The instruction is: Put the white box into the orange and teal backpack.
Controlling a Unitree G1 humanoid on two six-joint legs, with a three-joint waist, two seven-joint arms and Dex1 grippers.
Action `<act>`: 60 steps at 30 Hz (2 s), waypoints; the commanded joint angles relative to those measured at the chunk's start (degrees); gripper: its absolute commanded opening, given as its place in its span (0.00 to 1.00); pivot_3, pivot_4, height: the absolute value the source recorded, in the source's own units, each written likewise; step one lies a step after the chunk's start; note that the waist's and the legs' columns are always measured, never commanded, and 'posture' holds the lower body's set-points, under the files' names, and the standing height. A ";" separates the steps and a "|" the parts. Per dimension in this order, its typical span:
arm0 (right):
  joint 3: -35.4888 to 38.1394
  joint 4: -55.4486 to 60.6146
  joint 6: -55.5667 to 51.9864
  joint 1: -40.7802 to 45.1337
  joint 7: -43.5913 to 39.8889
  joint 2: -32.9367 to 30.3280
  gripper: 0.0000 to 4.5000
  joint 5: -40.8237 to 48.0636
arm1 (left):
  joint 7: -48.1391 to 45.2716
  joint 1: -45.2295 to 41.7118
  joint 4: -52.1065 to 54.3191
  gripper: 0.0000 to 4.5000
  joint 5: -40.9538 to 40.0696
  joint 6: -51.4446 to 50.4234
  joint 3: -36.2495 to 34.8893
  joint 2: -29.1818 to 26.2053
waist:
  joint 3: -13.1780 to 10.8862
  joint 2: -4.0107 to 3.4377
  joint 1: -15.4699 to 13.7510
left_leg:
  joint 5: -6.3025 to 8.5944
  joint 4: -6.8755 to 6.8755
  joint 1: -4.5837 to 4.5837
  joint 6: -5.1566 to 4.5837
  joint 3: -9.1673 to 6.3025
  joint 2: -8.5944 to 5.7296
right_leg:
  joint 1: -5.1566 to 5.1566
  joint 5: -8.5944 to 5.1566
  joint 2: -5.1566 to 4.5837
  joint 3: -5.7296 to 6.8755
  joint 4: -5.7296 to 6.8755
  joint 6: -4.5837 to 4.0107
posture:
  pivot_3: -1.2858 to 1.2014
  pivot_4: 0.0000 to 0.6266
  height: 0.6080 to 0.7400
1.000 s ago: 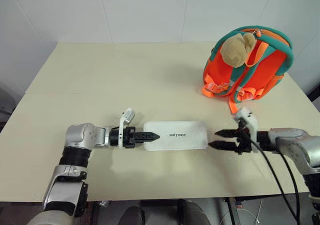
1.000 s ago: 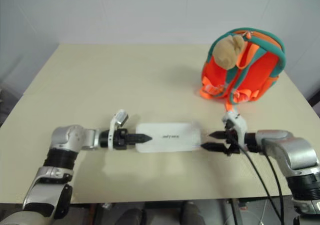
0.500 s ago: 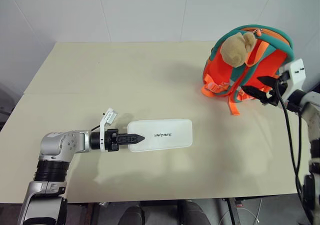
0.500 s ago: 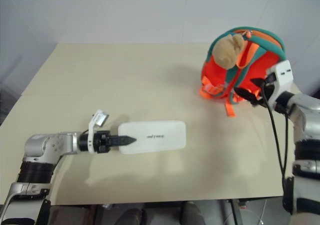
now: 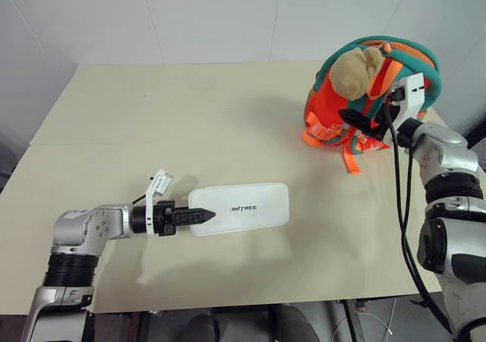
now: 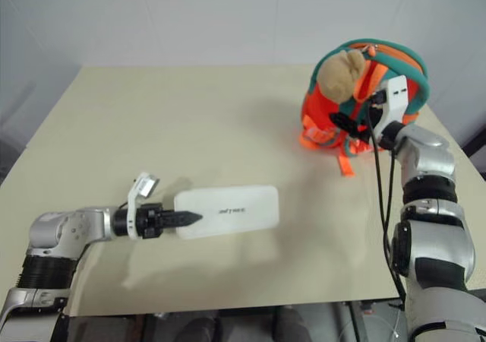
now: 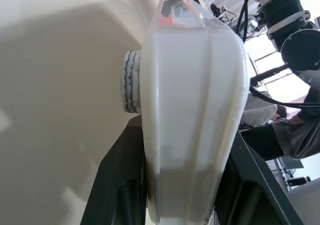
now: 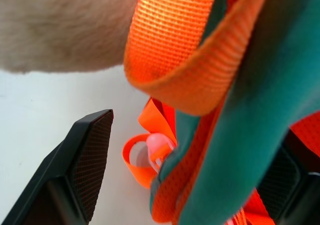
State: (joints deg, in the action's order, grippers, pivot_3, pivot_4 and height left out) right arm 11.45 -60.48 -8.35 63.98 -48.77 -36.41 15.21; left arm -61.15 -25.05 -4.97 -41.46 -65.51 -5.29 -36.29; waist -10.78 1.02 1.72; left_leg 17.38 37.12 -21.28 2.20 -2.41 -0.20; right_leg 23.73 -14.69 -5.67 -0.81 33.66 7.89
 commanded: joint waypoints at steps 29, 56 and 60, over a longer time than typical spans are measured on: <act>8.99 61.71 -75.24 -9.61 -9.86 3.15 0.14 44.00 | -3.08 -7.71 -27.69 0.28 5.33 21.83 -12.05 -12.13 | -0.10 -0.16 -0.16 | -0.02 0.10 -0.99 0.08 0.19 0.07 | 1.39 -0.02 -0.06 0.11 0.51 -0.04 | 0.52 0.24 1.00; 2.55 68.95 -73.86 -28.75 -2.15 -10.37 0.14 60.65 | -2.63 2.44 -2.98 0.28 -6.22 23.15 -23.61 -6.80 | 0.11 0.22 -0.43 | 0.37 0.65 -0.93 -0.74 0.70 -0.13 | 1.32 0.02 -0.66 0.47 0.86 0.00 | 0.52 0.24 1.00; -0.01 68.90 -70.68 -30.15 -4.33 -9.82 0.14 56.92 | -0.42 2.66 3.95 0.28 -11.96 20.82 -27.66 -7.03 | 0.11 0.23 -0.43 | 0.37 0.65 -0.92 -0.75 0.72 -0.14 | 1.31 0.03 -0.67 0.46 0.84 0.01 | 0.52 0.24 1.00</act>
State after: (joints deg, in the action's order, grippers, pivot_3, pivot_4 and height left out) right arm 11.57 8.07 -80.40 34.20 -51.62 -45.61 72.96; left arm -62.05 -22.13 -5.13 -49.54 -44.05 -29.95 -42.53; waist -10.67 1.25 1.30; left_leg 17.75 37.79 -22.21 1.45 -1.69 -0.33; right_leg 25.04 -14.66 -6.34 -0.34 34.51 7.90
